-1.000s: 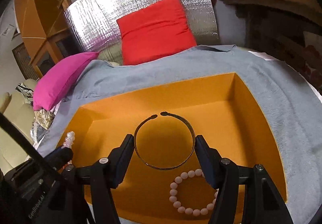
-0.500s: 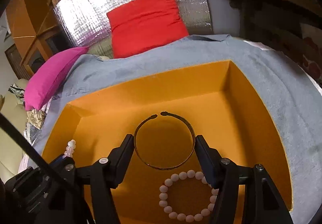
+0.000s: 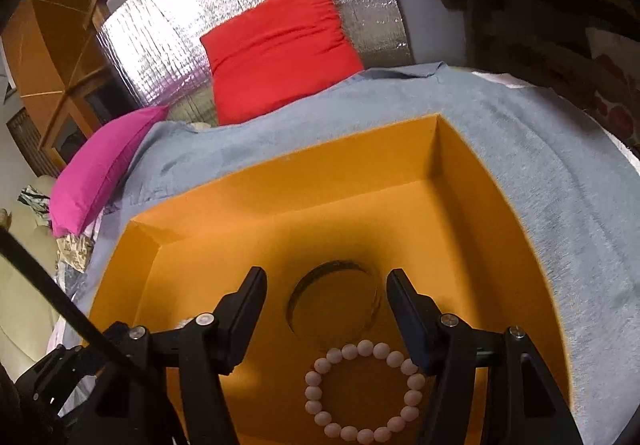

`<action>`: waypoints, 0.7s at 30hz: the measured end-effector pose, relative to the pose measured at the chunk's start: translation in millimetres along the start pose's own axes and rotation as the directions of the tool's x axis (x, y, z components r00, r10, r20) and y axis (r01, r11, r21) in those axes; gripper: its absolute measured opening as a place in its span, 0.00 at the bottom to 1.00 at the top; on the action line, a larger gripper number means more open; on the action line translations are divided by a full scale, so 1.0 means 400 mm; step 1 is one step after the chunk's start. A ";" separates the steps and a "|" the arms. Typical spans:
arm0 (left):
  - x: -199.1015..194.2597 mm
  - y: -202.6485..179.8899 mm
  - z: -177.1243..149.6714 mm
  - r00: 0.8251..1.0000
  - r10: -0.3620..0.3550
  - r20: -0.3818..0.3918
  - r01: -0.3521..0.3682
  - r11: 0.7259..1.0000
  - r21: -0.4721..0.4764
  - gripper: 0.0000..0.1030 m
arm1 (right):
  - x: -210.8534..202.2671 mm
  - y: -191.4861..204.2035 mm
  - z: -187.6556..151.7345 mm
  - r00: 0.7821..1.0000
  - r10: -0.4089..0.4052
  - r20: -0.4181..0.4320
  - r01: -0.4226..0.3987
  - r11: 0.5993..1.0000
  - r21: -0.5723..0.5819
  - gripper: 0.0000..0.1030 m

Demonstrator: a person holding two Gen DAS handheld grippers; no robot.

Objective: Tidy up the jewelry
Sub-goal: 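Lower both bracelets into the box and open both tools, then withdraw both tools from the box back over the table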

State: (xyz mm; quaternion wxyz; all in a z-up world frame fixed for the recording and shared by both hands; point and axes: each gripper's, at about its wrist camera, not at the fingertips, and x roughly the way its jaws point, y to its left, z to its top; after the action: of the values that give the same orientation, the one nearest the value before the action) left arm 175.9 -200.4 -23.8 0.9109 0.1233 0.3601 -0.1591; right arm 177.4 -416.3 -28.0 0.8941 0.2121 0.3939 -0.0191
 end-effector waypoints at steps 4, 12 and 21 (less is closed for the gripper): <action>-0.030 0.008 0.004 1.000 0.017 0.022 -0.017 1.000 0.001 0.48 | -0.031 -0.001 0.008 0.999 -0.005 0.032 0.005 1.000 -0.006 0.64; -0.079 0.022 0.005 0.998 0.048 0.049 -0.049 0.999 0.007 0.57 | -0.103 -0.002 0.012 0.998 -0.009 0.069 0.010 1.000 -0.006 0.64; -0.117 0.042 -0.013 0.996 0.075 0.051 -0.076 0.997 0.022 0.58 | -0.202 -0.020 -0.018 0.997 -0.030 0.075 0.029 0.999 0.014 0.64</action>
State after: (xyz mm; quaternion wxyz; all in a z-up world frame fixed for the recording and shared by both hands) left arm 146.8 -173.9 7.1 0.9236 0.1435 0.3301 -0.1320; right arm 115.3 -431.5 22.4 0.9065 0.2113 0.3630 -0.0429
